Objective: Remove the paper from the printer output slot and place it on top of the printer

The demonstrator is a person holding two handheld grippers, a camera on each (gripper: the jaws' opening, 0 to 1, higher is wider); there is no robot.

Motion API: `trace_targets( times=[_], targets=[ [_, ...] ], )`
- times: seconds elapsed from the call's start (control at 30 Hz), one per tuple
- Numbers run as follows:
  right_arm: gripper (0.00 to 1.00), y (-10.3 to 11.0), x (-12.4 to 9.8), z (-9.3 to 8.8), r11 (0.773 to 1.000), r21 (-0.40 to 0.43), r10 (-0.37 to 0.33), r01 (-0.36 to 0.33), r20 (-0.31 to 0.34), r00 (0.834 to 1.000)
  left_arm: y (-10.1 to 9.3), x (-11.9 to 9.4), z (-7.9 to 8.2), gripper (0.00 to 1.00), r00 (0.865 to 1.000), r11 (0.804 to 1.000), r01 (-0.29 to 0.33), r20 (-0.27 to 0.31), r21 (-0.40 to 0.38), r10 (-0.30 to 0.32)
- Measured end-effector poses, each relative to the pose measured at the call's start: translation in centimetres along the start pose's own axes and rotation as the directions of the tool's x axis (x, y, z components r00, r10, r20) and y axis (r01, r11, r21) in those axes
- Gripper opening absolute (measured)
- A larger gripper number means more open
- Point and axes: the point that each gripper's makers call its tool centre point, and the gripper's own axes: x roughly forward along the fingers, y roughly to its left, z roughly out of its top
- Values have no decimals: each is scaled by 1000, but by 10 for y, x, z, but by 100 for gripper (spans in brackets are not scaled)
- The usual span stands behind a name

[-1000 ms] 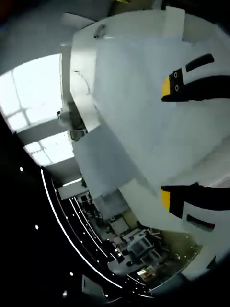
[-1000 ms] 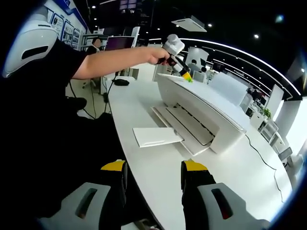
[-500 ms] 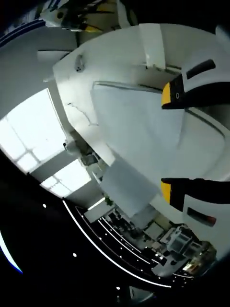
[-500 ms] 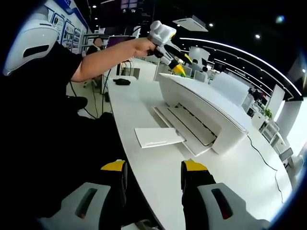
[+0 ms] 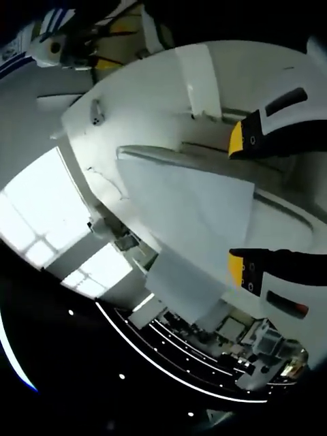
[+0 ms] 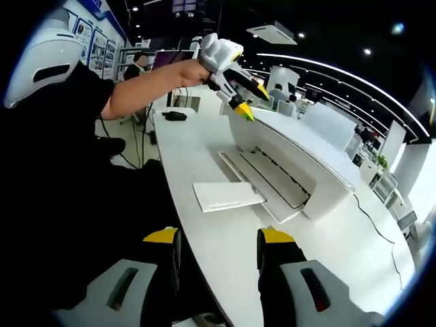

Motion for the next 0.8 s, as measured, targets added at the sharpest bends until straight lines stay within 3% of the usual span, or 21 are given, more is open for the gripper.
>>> trace_targets(
  times=[0.2, 0.33, 0.63, 0.8],
  targets=[
    [40, 1, 1, 1, 1000, -3, 5, -5, 0, 1000, -6, 1, 3, 54, 1000, 998, -18, 10, 53, 18],
    [40, 1, 1, 2, 1000, -5, 4, -4, 1, 1000, -6, 6, 4, 48, 999, 994, -31, 14, 108, 29],
    [40, 0, 0, 1, 1000, -4, 2, -2, 2, 1000, -11, 14, 0, 43, 1000, 991, -12, 2, 135, 12],
    [40, 1, 1, -1, 1000, -3, 8, -8, -1, 1000, -7, 13, -1, 32, 1000, 986, -18, -9, 163, 20]
  ],
)
